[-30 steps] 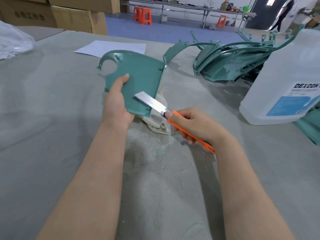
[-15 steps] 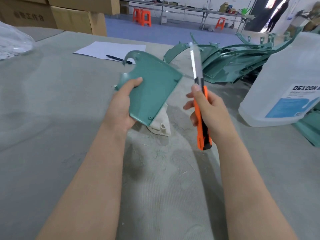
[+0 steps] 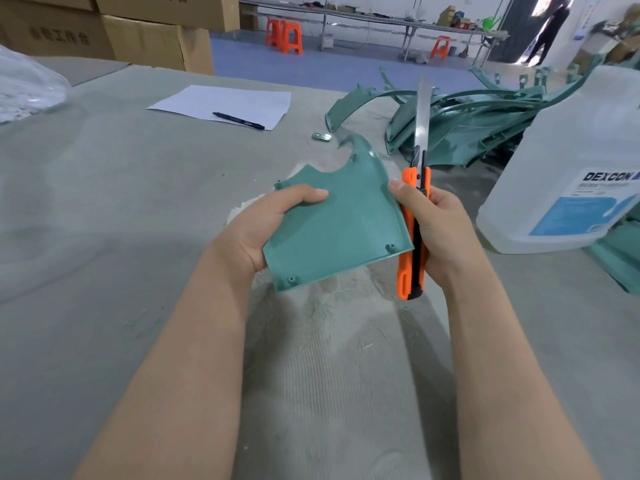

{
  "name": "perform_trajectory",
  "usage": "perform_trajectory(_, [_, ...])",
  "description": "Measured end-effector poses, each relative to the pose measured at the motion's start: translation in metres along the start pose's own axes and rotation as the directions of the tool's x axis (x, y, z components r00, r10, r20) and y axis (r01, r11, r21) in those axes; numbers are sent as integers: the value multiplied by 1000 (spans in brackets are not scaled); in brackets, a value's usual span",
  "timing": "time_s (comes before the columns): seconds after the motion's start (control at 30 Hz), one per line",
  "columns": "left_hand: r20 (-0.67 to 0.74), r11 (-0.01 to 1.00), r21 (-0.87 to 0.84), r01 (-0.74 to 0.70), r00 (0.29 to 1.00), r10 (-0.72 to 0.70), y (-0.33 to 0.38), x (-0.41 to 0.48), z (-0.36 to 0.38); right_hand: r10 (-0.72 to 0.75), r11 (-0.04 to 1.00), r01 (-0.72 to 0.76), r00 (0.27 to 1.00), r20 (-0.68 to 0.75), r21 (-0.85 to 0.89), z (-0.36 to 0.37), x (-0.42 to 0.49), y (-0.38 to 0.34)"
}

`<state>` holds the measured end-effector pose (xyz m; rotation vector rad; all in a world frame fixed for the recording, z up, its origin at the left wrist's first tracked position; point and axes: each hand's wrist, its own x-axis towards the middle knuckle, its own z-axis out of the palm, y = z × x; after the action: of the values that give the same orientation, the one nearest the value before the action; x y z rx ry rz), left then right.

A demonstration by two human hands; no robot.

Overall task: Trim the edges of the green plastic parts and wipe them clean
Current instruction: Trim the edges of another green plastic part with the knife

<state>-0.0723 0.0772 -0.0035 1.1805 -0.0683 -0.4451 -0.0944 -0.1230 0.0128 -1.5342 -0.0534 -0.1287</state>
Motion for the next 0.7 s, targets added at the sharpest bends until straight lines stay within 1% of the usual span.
perform_trajectory(0.13, [48, 991, -132, -1, 999, 7, 2, -2, -1, 15, 999, -13, 999, 42, -44, 1, -2, -2])
perform_trajectory(0.3, [110, 964, -266, -13, 993, 43, 4, 1, -5, 6, 998, -7, 1000, -5, -69, 3, -2, -1])
perform_trajectory(0.4, [152, 953, -301, -32, 985, 81, 1, 3, -11, -16, 999, 15, 998, -56, -31, 6, -1, -1])
perform_trajectory(0.5, [164, 895, -441, -59, 976, 145, 0, 8, -9, -47, 999, 49, 988, -147, 10, 9, 1, -1])
perform_trajectory(0.63, [188, 864, -485, -132, 950, 250, -5, 15, -4, -28, 990, 62, 968, -249, 128, 11, 2, -2])
perform_trajectory(0.7, [190, 832, -536, -142, 940, 282, -6, 15, 0, -19, 983, 70, 959, -284, 170, 13, 2, -2])
